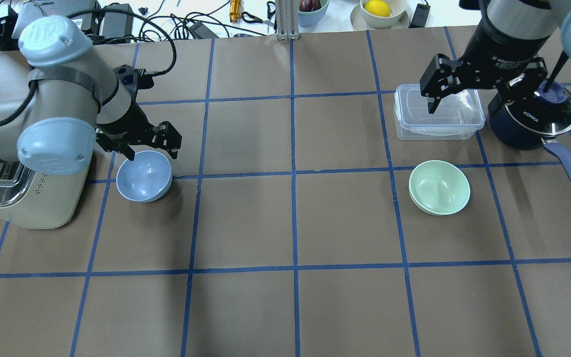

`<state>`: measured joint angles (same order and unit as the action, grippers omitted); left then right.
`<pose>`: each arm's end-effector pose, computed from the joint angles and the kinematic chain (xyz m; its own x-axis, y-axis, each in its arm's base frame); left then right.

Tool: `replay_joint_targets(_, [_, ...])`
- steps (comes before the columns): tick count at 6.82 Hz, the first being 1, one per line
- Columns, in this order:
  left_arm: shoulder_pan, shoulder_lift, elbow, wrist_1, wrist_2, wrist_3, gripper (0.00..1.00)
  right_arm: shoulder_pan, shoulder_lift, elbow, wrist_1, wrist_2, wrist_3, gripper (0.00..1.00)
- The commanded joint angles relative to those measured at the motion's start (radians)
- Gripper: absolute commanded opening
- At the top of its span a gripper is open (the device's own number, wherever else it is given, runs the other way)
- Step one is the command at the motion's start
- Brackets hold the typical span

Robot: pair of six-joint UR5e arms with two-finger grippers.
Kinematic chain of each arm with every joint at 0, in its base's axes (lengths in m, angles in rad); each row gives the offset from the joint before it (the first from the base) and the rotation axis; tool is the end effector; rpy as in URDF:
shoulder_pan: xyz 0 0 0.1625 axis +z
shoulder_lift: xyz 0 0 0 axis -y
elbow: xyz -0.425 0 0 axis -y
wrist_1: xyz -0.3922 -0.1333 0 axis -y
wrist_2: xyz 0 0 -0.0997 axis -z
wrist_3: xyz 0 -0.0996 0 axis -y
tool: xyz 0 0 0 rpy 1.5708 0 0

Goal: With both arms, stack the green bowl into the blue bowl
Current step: 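Lower the left gripper onto the rim of the pale blue bowl, then close the left gripper on the pale blue bowl's rim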

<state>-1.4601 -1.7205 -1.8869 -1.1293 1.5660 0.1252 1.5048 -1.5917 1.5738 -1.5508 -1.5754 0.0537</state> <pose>-0.0765 -0.5227 0.3046 -0.9999 0.0144 0.0078 0.0145 0.9996 0.0235 0.1007 -0.4905 0.4946 -0.9928 0.1194 0.0047 0.1194 0.9928 0.0018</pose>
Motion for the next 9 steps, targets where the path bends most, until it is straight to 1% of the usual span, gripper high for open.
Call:
replay_joint_targets(1, [0.029, -0.12, -0.041, 0.115, 0.048, 0.019, 1.0, 0.0, -0.001, 0.0, 0.0, 0.0, 0.0, 1.0])
replay_joint_targets(2, [0.026, -0.16, -0.041, 0.14, 0.046, 0.016, 1.0, 0.0, -0.001, 0.0, 0.0, 0.0, 0.0, 1.0])
replay_joint_targets(3, [0.009, -0.181, -0.04, 0.213, 0.043, 0.008, 0.97, 0.0, -0.001, 0.002, 0.0, 0.0, 0.0, 1.0])
replay_joint_targets(4, [-0.005, -0.192, -0.041, 0.214, 0.039, -0.034, 0.87, 0.0, -0.001, 0.002, 0.0, 0.002, 0.0, 1.0])
replay_joint_targets(5, [-0.019, -0.195, -0.049, 0.206, 0.039, -0.061, 0.29, 0.005, -0.001, 0.0, 0.003, -0.002, 0.003, 1.0])
replay_joint_targets(6, [-0.016, -0.198, -0.081, 0.188, 0.049, 0.015, 0.0, 0.0, -0.001, 0.0, 0.003, -0.003, 0.002, 1.0])
replay_joint_targets(7, [-0.016, -0.177, -0.084, 0.184, 0.052, 0.011, 0.0, 0.0, 0.001, 0.0, 0.003, -0.003, 0.002, 1.0])
replay_joint_targets(9, [-0.023, -0.175, -0.058, 0.187, 0.049, 0.013, 0.0, 0.0, 0.001, 0.002, 0.002, -0.002, 0.003, 1.0])
